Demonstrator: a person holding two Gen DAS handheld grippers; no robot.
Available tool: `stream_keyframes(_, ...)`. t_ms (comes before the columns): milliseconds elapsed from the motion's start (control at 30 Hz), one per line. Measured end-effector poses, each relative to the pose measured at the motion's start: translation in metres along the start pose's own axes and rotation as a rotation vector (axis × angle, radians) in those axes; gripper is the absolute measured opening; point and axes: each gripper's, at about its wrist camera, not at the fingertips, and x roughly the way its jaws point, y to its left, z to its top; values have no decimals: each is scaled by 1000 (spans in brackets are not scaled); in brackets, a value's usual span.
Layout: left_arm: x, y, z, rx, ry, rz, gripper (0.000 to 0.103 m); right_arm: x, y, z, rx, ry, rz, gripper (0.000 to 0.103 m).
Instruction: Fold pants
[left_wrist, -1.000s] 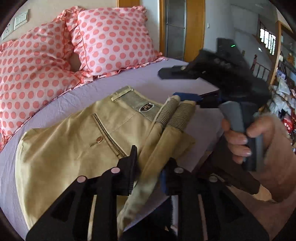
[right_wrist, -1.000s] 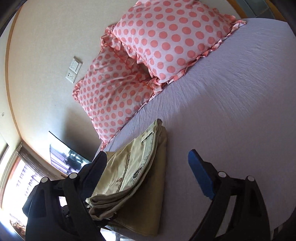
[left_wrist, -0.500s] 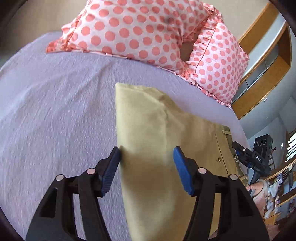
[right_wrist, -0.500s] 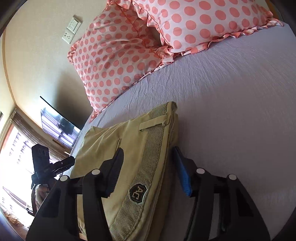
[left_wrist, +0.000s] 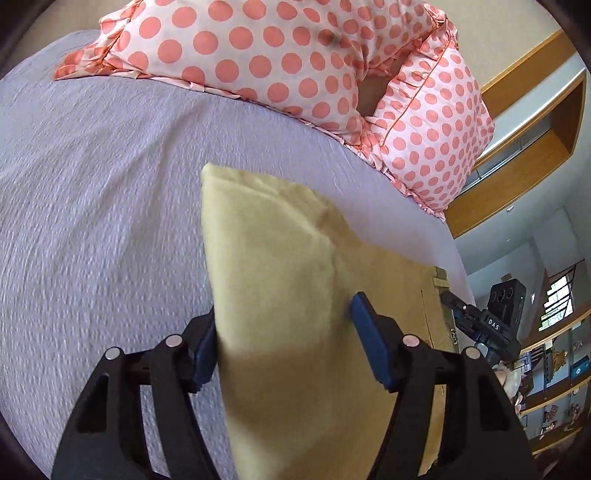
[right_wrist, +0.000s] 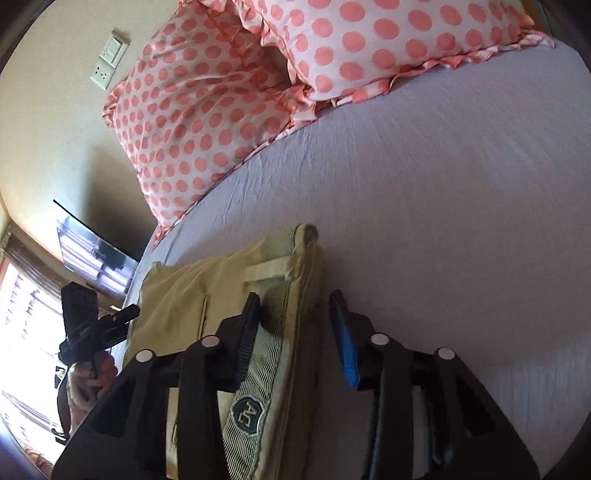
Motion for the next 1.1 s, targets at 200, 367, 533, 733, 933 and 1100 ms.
stream_keyframes(200, 2, -16, -3, 65, -4, 98, 36, 14, 22, -13, -114, 83, 91, 20)
stream_keyframes(367, -14, -23, 6, 91, -42, 48, 7, 3, 17, 5, -48, 52, 240, 11)
stream_keyframes(533, -15, -56, 46, 184, -157, 111, 7, 3, 40, 54, -124, -38, 222, 11)
stream_keyframes(733, 45, -64, 112, 172, -219, 301, 14, 31, 31, 110, -111, -154, 87, 13)
stream_keyframes(933, 32, -47, 99, 149, -274, 481, 35, 28, 5, 101, -59, -146, -186, 49)
stream_keyframes(1100, 4, -65, 68, 160, -268, 213, 60, -1, 19, 72, -42, -133, 70, 77)
